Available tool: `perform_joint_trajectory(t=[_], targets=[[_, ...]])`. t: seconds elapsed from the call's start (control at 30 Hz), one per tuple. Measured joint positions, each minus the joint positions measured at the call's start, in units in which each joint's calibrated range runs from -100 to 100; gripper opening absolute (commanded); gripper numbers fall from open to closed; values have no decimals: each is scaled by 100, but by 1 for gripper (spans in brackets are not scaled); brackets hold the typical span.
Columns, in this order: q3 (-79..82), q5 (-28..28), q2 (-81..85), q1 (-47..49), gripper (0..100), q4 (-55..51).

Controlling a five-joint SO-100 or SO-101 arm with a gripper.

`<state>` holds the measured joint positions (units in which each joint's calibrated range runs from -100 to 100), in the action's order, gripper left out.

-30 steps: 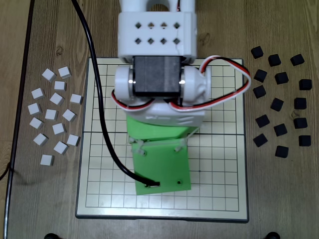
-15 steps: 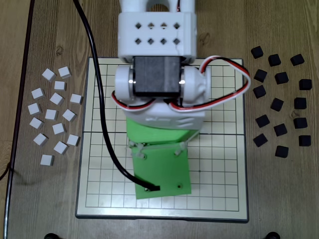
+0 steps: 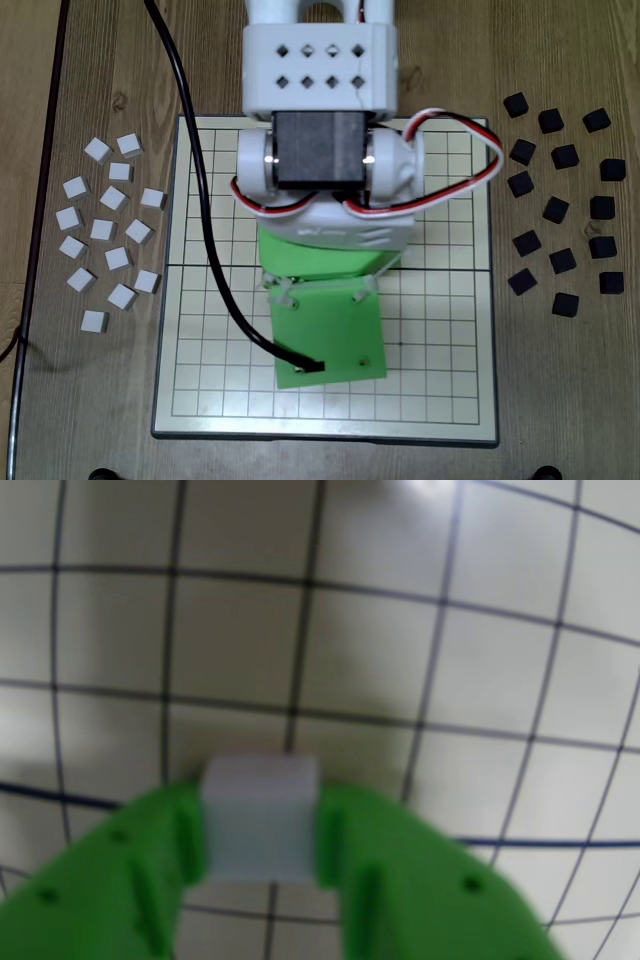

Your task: Grasp a White stone and put it on the board on position (0,0).

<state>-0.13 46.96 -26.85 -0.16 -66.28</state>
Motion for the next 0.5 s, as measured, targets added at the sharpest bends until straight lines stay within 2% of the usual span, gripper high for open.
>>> perform_joint_trajectory(t=[0.5], targets=[[18, -29, 27, -54, 6, -87]])
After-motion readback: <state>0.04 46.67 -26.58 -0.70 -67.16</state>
